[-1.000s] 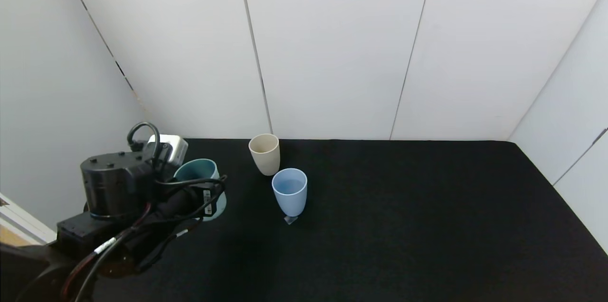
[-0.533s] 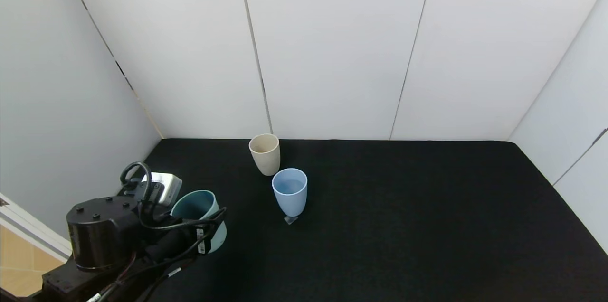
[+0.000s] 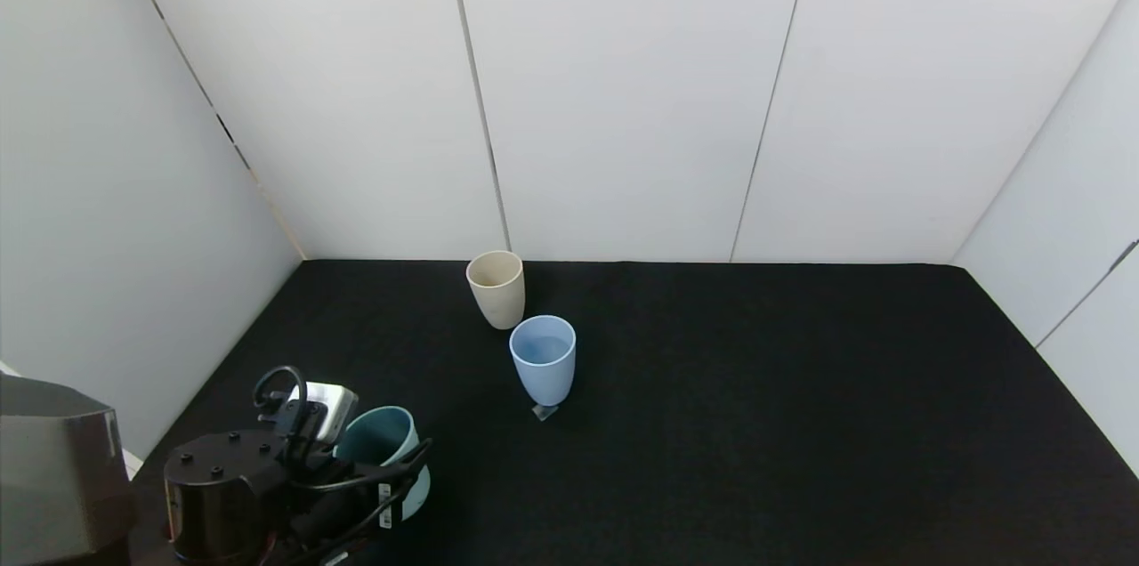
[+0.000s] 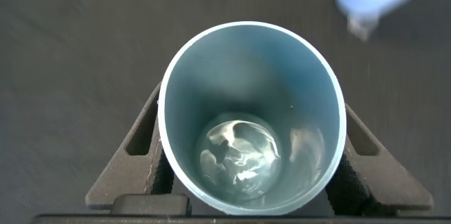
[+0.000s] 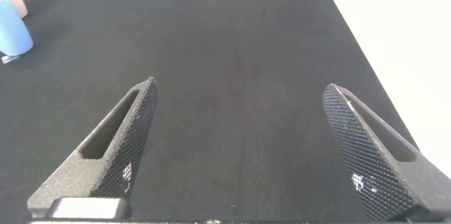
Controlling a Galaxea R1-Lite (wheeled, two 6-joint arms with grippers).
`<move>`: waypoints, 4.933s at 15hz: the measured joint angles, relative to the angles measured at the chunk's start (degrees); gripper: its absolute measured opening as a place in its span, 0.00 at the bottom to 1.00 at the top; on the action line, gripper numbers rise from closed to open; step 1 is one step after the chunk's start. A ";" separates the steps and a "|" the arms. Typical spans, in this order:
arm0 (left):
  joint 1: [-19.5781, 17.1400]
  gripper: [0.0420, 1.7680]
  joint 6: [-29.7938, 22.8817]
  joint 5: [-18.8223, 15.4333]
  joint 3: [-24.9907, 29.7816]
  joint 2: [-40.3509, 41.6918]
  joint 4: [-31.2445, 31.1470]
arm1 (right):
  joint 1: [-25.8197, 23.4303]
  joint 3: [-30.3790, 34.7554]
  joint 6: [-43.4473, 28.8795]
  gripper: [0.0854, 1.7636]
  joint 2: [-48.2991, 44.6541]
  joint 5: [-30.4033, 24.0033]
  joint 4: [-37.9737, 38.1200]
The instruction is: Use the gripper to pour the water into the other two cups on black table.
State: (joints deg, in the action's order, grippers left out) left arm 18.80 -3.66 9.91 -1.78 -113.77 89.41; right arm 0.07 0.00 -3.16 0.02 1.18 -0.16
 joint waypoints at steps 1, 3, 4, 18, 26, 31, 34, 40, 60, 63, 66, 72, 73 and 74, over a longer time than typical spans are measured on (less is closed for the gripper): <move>0.00 0.65 0.02 -0.44 0.49 -0.83 0.06 | 0.00 0.00 0.00 0.97 0.00 -0.02 0.00; 0.00 0.65 -0.09 -0.62 0.84 -1.91 0.30 | 0.00 0.00 0.00 0.97 0.00 -0.02 0.00; 0.00 0.65 -0.09 -0.60 0.90 -2.12 0.39 | 0.00 0.00 0.00 0.97 0.00 -0.04 0.00; 0.09 0.65 0.00 -2.34 1.78 1.07 -0.05 | 0.00 0.00 0.00 0.97 0.00 -0.02 0.00; 0.02 0.65 -0.09 -2.08 1.78 -0.96 0.04 | 0.00 0.00 -0.01 0.97 0.00 0.02 0.00; 0.00 0.66 -0.06 -3.11 1.78 -1.38 0.15 | 0.00 0.00 0.00 0.97 0.00 -0.02 0.00; 0.00 0.77 -0.06 -3.68 1.78 -1.28 -0.02 | 0.00 0.00 -0.01 0.97 0.00 0.00 0.00; 0.05 0.87 -0.04 -3.88 1.78 0.11 0.00 | 0.00 0.00 0.00 0.97 0.00 -0.02 0.00; -0.44 0.96 9.58 -2.63 -0.91 38.25 -28.36 | 0.00 0.00 0.00 0.97 0.00 0.02 0.00; -0.44 0.96 9.25 -1.97 -4.50 49.36 -45.40 | 0.00 0.00 0.00 0.97 0.00 0.02 0.00; -0.48 0.96 9.02 0.09 -7.56 59.01 -58.10 | 0.00 0.00 0.00 0.97 0.00 0.00 0.00; -0.55 0.97 9.03 7.97 -9.68 73.56 -73.53 | 0.00 0.00 0.02 0.97 0.00 0.02 0.00; -0.63 0.97 9.03 8.61 -10.45 76.70 -77.95 | 0.00 0.00 0.00 0.97 0.00 -0.02 0.00; -0.89 0.97 9.02 8.96 -11.41 79.79 -82.77 | 0.00 0.00 0.00 0.97 0.00 -0.02 0.00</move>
State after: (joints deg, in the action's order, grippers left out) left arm 17.91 5.36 18.87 -13.19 -33.99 6.63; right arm 0.07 0.00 -3.16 0.02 1.16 -0.16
